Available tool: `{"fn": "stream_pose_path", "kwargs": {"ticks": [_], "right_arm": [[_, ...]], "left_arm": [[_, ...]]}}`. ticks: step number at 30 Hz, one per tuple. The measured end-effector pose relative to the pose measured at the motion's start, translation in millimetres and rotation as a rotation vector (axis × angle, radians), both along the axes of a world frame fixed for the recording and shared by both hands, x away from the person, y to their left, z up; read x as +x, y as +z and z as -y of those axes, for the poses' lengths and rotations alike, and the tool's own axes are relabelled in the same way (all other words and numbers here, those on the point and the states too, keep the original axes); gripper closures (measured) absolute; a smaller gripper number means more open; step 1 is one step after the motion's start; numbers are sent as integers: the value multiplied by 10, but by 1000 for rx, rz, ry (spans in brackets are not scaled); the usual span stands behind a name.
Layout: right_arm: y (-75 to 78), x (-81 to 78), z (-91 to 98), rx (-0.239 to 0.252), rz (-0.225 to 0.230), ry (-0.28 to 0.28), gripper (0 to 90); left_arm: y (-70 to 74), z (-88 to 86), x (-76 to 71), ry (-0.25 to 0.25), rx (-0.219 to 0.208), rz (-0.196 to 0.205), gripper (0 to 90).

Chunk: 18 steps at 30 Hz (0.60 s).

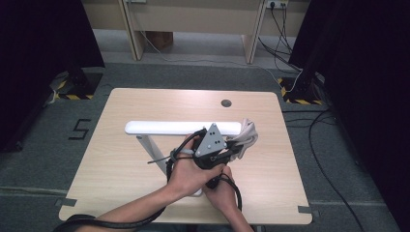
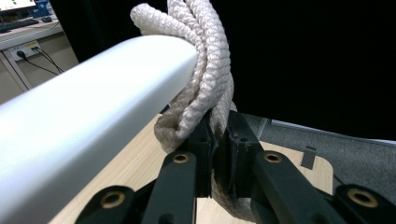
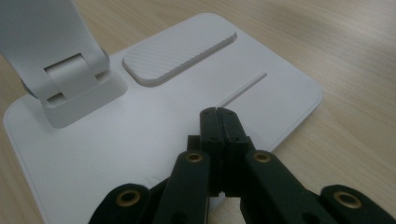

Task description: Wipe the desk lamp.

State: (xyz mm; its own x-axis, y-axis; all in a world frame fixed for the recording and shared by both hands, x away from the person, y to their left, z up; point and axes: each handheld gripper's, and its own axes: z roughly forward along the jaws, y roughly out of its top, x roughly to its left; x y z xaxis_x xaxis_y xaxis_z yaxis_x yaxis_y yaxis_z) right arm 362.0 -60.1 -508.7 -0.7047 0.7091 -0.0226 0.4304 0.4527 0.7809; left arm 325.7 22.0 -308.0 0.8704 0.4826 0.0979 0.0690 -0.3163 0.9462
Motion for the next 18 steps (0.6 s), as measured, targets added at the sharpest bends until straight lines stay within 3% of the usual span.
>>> {"fn": "stream_pose_path", "kwargs": {"ticks": [8, 12, 18], "right_arm": [[1, -1, 2, 0, -4, -1, 900], [-4, -1, 3, 7, -2, -2, 900], [-2, 0, 2, 2, 2, 0, 900]], "left_arm": [[-39, 38, 43, 22, 4, -8, 824], [-20, -9, -29, 62, 8, 26, 825], [17, -99, -80, 101, -29, 28, 827]]}}
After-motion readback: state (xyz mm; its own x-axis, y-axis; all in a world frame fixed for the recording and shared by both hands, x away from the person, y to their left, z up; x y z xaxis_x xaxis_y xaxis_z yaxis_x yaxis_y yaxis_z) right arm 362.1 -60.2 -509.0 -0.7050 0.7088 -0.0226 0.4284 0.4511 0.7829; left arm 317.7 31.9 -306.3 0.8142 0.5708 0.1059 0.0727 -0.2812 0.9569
